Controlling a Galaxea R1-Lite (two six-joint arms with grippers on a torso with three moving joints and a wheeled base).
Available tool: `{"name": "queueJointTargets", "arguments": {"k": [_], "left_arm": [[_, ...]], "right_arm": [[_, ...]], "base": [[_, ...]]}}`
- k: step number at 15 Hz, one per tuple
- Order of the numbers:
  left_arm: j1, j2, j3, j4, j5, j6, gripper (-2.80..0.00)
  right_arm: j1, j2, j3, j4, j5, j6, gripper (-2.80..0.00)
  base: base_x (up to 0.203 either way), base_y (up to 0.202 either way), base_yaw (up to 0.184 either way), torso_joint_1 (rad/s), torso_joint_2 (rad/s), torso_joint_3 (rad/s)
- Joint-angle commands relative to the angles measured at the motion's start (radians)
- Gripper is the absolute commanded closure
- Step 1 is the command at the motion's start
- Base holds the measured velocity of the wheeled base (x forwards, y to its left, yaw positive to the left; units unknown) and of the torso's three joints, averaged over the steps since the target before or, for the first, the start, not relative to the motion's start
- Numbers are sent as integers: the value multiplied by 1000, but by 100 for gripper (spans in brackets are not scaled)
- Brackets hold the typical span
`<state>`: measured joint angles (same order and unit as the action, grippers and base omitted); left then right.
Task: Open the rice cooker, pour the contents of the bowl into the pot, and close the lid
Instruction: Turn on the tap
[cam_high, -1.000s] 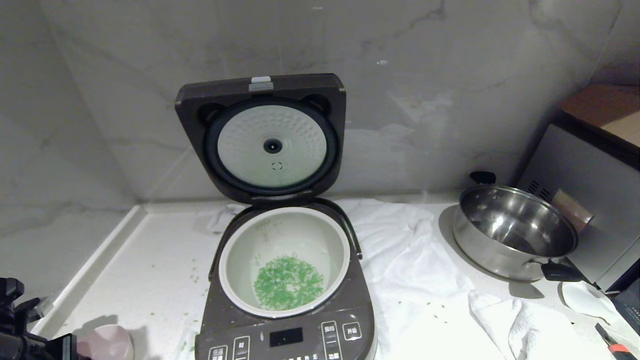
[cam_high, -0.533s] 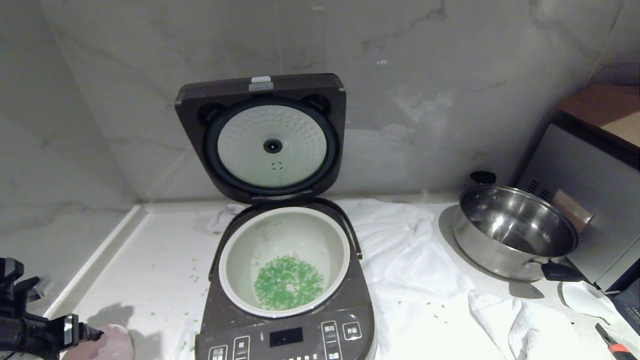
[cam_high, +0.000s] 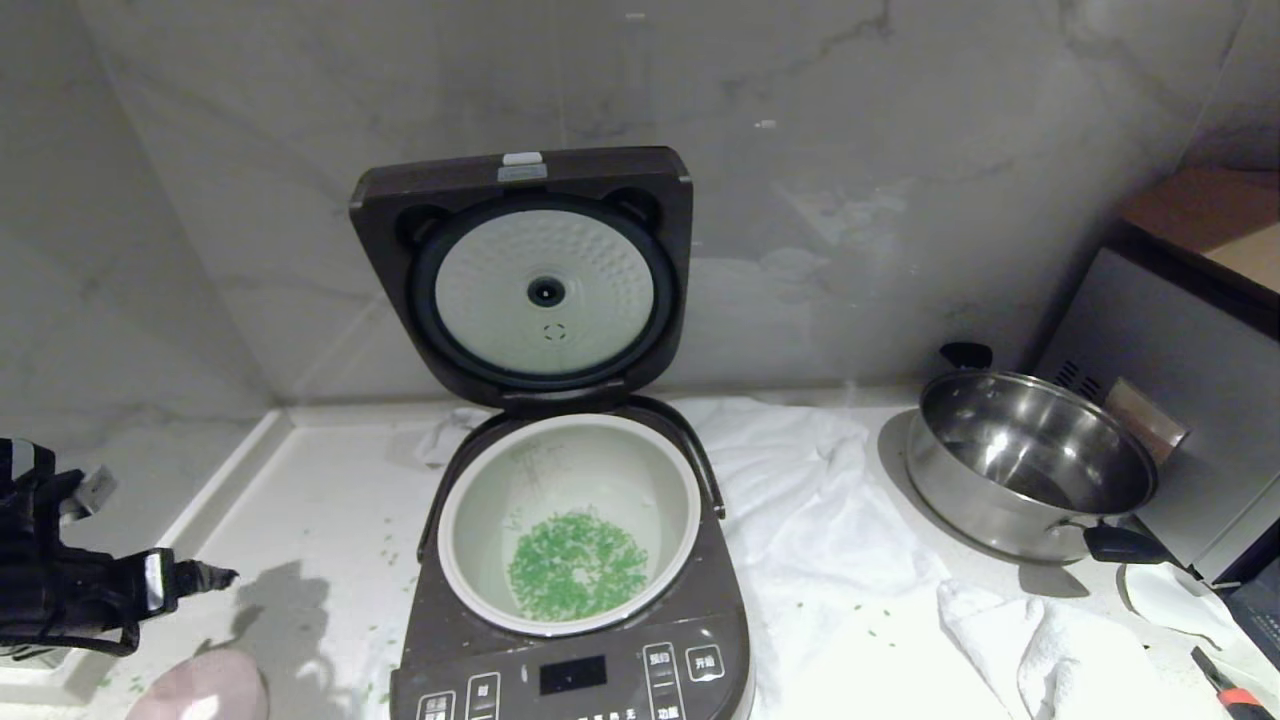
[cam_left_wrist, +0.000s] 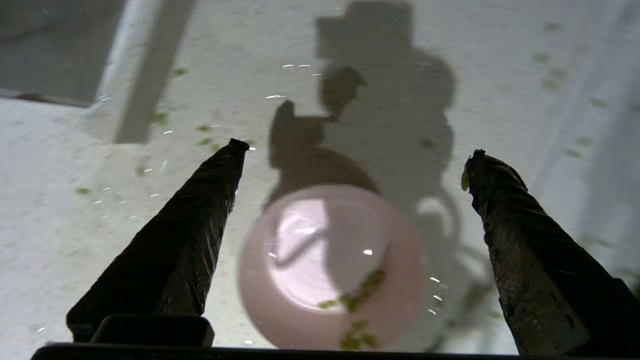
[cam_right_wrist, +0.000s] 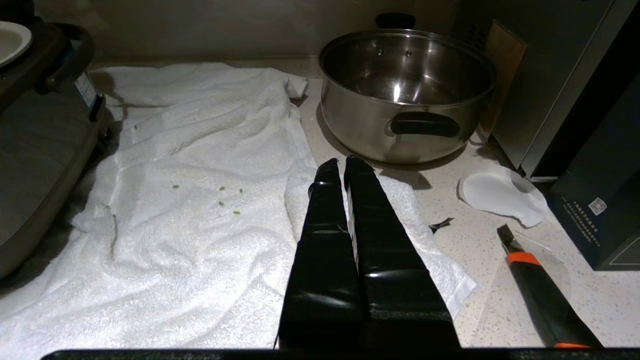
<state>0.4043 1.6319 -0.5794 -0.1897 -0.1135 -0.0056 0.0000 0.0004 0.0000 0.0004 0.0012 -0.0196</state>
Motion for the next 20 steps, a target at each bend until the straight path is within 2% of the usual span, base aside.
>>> {"name": "queueJointTargets", "arguments": {"k": [1, 3, 6, 8, 12, 14, 15, 17, 20], "left_arm": [[-75, -168, 16, -4, -70, -18, -280], [-128, -281, 12, -9, -215, -40, -280], [-171, -481, 13, -11, -425, -54, -280], [-198, -627, 17, -7, -527, -71, -280], [-243, -879, 13, 38, -611, -131, -280], [-267, -986, -13, 118, -644, -150, -280], [-308, -1028, -41, 177, -664, -165, -280], [-353, -1101, -95, 259, -679, -207, -280], [-353, -1243, -78, 340, -667, -216, -280]], "right_arm": [[0, 0, 2, 1, 0, 5, 0], [0, 0, 2, 0, 0, 9, 0], [0, 0, 2, 0, 0, 9, 0], [0, 0, 2, 0, 0, 13, 0], [0, 1, 2, 0, 0, 17, 0], [0, 0, 2, 0, 0, 17, 0], [0, 1, 2, 0, 0, 17, 0], [0, 1, 2, 0, 0, 17, 0], [0, 1, 2, 0, 0, 17, 0]], "base": [[0, 0, 0, 0, 0, 0], [0, 0, 0, 0, 0, 0], [0, 0, 0, 0, 0, 0], [0, 0, 0, 0, 0, 0], [0, 0, 0, 0, 0, 0], [0, 0, 0, 0, 0, 0], [0, 0, 0, 0, 0, 0], [0, 0, 0, 0, 0, 0], [0, 0, 0, 0, 0, 0]]}}
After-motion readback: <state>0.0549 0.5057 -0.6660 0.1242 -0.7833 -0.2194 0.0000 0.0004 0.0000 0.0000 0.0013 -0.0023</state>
